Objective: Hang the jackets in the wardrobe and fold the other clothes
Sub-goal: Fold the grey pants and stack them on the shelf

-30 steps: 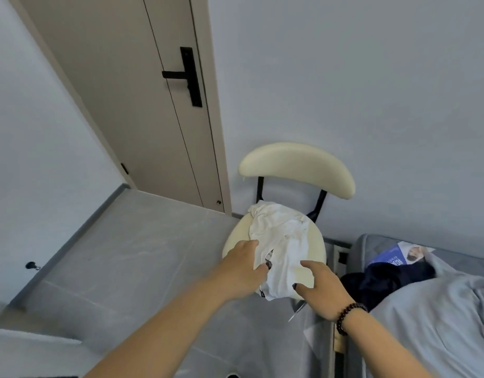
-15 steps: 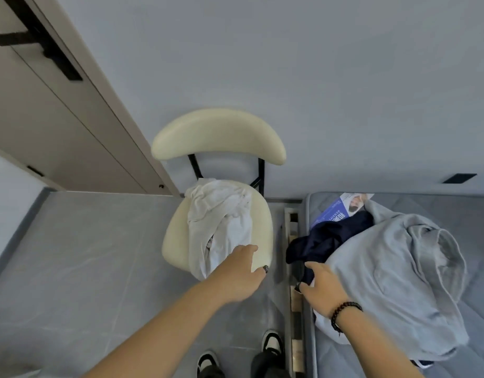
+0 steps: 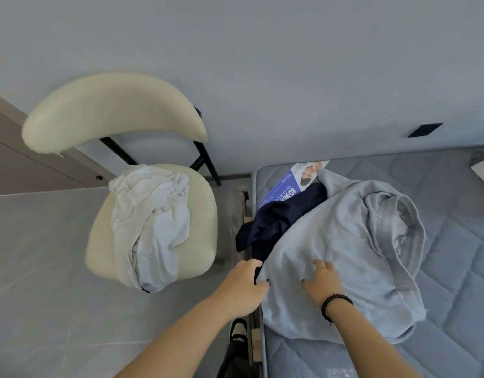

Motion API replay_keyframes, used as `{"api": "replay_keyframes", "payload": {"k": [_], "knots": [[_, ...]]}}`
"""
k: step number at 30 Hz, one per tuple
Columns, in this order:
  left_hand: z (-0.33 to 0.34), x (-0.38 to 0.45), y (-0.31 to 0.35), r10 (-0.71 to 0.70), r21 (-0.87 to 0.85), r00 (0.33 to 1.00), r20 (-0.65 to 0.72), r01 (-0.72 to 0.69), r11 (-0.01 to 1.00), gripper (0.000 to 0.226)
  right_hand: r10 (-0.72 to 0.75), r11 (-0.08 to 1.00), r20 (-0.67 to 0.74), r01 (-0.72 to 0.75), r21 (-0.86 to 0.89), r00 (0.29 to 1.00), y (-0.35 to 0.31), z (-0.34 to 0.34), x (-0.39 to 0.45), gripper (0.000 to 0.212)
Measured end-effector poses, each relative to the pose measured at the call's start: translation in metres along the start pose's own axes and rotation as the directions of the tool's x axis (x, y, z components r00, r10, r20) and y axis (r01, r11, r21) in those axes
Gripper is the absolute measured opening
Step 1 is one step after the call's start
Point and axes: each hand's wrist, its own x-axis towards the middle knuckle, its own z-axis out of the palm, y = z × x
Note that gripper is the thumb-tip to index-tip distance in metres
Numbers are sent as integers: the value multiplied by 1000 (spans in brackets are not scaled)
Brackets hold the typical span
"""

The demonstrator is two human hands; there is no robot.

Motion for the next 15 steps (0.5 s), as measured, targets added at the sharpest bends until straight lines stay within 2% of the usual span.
{"api": "replay_keyframes", "payload": {"k": [3,5,7,9,11,13,15], "knots": [[13,21,0,-23,0,1000,21,23,1000,51,124,992,-41,-125,-2,991,25,11,24,67],[19,32,-1,-27,7,999,29,27,1000,52,148,988,-26,-149,-27,989,39,18,34,79],[25,40,-3,-39,25,999,35,38,999,55,121,975,-45,-128,-180,992,50,26,40,81],[29,47,-4,-57,47,998,42,55,997,58,34,922,-137,-84,-377,990,58,29,47,63],[33,53,-4,-67,50,996,53,64,997,58,-65,887,-200,-35,-461,978,65,27,60,46],[35,54,-3,-68,33,996,57,66,997,56,-107,891,-187,11,-454,977,70,20,70,44],[38,52,-3,-73,36,995,71,71,997,56,-83,942,-150,29,-333,985,71,13,75,35]]}}
